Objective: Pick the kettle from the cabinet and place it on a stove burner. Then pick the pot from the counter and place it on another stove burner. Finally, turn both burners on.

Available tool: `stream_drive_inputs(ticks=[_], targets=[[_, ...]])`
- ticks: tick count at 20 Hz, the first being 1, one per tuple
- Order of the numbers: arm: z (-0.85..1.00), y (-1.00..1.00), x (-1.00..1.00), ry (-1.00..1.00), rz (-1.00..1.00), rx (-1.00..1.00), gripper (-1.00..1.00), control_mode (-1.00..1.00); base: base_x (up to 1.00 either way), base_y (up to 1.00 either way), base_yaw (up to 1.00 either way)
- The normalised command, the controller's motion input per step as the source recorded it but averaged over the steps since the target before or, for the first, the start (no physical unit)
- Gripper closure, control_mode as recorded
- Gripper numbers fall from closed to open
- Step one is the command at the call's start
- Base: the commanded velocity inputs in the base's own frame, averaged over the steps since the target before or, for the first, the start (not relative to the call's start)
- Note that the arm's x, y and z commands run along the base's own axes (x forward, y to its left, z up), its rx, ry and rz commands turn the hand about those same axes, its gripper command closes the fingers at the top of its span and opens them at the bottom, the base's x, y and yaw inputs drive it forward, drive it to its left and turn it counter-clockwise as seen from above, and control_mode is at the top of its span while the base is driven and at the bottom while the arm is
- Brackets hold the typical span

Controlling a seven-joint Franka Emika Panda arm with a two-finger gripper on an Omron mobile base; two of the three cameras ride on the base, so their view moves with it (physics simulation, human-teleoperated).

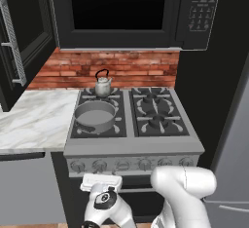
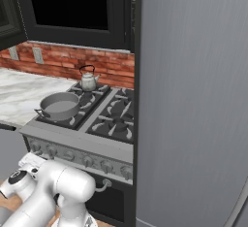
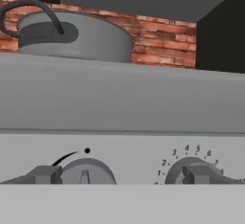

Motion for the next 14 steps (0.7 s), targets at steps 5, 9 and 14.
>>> stream_drive_inputs(ticks=[5, 9, 14], targets=[[-0.09, 0.00, 0.14, -0.03, 0.02, -0.02, -1.00, -1.00, 0.00, 0.00, 0.00], [-0.07, 0.00, 0.20, -0.01, 0.01, -0.02, -1.00, -1.00, 0.00, 0.00, 0.00], [-0.08, 0.03, 0.25, 0.00, 0.01, -0.01, -1.00, -1.00, 0.00, 0.00, 0.00]])
